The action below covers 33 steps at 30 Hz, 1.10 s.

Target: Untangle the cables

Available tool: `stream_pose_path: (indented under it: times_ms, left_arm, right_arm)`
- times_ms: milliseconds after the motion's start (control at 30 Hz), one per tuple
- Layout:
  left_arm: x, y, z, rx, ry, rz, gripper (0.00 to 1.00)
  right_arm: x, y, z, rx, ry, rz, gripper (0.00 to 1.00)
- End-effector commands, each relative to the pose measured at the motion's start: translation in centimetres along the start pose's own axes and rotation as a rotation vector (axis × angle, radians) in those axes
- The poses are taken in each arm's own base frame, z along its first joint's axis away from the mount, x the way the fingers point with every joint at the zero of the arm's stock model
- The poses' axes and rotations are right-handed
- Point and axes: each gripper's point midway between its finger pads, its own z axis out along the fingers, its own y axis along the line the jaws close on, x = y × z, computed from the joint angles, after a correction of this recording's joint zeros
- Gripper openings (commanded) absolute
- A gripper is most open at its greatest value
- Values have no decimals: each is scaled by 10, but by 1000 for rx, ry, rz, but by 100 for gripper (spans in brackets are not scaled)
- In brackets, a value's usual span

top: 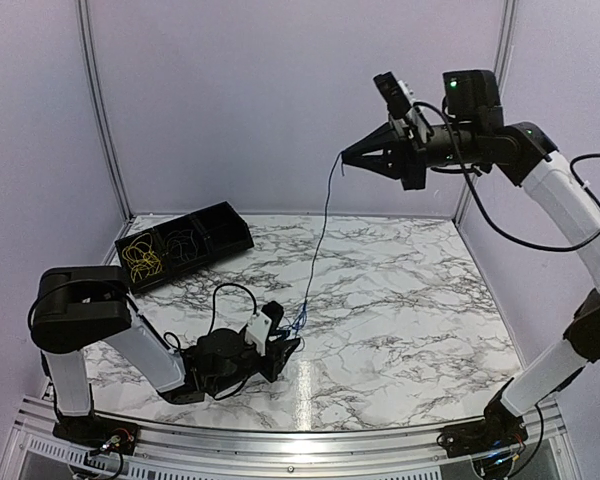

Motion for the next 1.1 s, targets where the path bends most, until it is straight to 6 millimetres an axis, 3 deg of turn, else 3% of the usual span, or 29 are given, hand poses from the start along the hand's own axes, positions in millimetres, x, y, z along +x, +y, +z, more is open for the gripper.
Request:
stream_pose_path:
  times_ms: [0, 267, 400, 500, 533, 633, 733, 867, 933, 1067]
  left_arm:
    - [-2, 6, -5, -2, -31, -46, 31]
    - [1, 26, -31, -47, -38, -59, 25]
    - [-3, 37, -51, -68, -60, -66, 19]
    - [-9, 46, -68, -92, -81, -72, 15]
    - [-12, 48, -73, -97, -90, -76, 14]
    - [-25, 51, -88, -90, -126, -90, 12]
    - [-34, 46, -95, -54, -137, -91, 12]
    - [-38, 35, -90, -11, -104, -63, 12]
    - [-39, 32, -87, -4, -98, -53, 12]
    - [-28, 29, -73, -6, -58, -44, 12]
  right_arm:
    - [-36, -13, -41, 95, -108, -32, 0]
    - [-30, -84, -110, 452, -128, 22, 0]
    - [11, -117, -125, 641, -60, 84, 0]
    - [53, -130, -131, 723, -2, 150, 0]
    - [77, -129, -126, 721, 39, 174, 0]
    - [135, -119, -115, 698, 149, 231, 0]
    - [203, -91, -101, 612, 275, 243, 0]
    - [290, -31, -78, 381, 513, 178, 32]
    - [311, -17, -73, 330, 596, 186, 38]
    - [309, 11, -43, 224, 623, 140, 45]
